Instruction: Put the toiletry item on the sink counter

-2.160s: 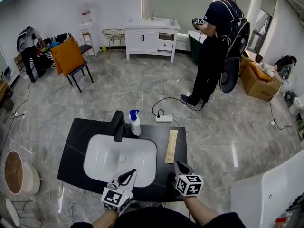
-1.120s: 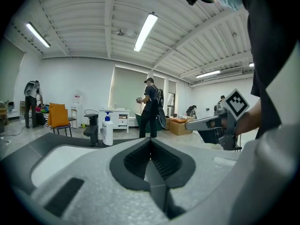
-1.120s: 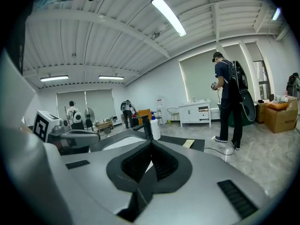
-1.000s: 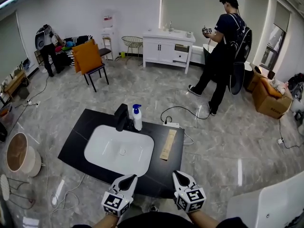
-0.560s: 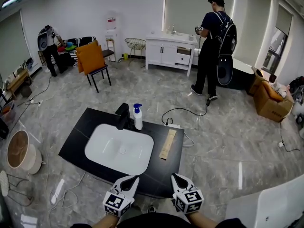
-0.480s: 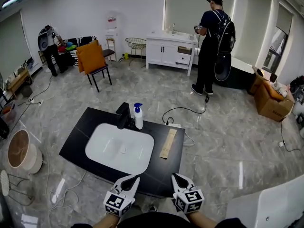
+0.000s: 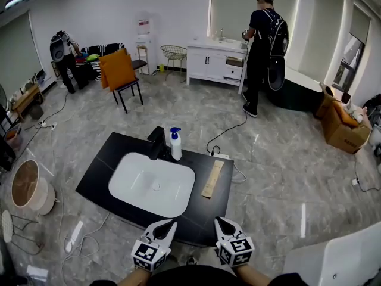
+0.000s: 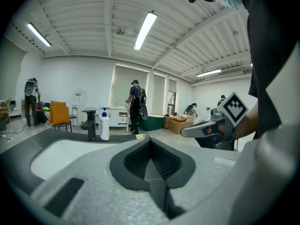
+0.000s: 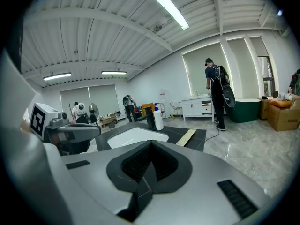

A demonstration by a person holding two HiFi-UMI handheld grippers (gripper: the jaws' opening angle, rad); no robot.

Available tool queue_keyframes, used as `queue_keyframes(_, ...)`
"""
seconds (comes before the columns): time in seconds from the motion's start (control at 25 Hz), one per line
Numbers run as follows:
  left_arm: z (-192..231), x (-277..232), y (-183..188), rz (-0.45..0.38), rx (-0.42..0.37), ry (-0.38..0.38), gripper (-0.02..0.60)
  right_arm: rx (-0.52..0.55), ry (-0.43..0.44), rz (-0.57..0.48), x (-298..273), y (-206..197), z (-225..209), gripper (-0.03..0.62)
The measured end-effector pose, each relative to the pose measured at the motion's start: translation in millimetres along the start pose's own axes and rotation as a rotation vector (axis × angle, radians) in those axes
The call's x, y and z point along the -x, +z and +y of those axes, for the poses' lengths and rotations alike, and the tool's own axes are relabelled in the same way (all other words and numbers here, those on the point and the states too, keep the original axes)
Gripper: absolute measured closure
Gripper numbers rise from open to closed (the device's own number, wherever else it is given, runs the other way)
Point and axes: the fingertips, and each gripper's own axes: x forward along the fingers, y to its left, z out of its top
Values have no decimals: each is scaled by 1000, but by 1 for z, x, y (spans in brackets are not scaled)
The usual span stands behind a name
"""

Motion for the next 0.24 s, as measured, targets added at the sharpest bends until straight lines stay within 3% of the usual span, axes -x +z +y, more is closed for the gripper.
queue_keyframes(0.24,-2,-1,0,-2,7,0,574,-1,-3,6,-2,-3,-1,597)
